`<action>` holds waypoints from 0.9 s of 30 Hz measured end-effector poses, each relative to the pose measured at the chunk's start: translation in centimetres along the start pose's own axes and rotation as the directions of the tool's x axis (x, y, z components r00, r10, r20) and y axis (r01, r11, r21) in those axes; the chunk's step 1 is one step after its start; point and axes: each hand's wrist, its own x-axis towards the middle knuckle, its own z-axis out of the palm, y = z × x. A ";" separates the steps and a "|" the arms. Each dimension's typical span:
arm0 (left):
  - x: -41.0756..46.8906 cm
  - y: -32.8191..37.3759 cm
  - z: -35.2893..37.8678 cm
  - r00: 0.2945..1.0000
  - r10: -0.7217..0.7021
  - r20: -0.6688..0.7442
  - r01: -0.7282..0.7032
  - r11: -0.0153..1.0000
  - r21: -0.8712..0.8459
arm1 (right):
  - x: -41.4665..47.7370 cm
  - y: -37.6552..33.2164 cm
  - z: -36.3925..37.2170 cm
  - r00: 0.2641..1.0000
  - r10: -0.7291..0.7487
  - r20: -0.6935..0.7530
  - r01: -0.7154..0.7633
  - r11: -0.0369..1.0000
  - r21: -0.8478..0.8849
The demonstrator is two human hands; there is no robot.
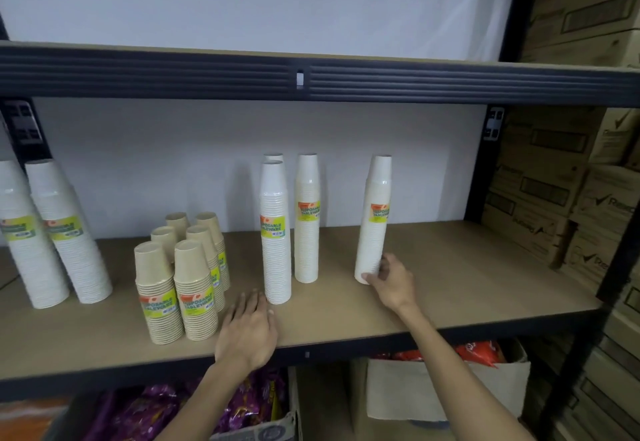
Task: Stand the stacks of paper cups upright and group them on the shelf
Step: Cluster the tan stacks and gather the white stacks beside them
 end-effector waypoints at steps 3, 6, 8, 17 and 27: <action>0.0 0.1 -0.1 1.000 0.001 0.015 -0.001 1.000 0.014 | -3.8 -1.3 1.2 0.997 -0.043 0.062 0.042 0.999 0.024; -0.1 0.0 -0.1 1.000 0.000 0.014 0.000 1.000 0.017 | -6.4 -2.8 3.3 0.989 -0.054 0.134 0.046 0.997 0.062; -0.2 0.0 0.0 1.000 0.002 0.004 -0.003 1.000 0.019 | -7.0 -3.7 4.8 0.987 -0.073 0.141 0.062 0.995 0.080; -1.3 -0.2 0.0 0.997 0.035 -0.076 -0.035 0.999 0.007 | -6.1 -5.4 8.9 0.990 -0.070 0.126 0.057 0.994 0.097; -4.8 -0.7 -0.6 0.935 0.177 -0.308 -0.194 0.981 -0.024 | -10.3 -6.9 7.3 0.998 -0.061 -0.005 0.061 0.991 0.118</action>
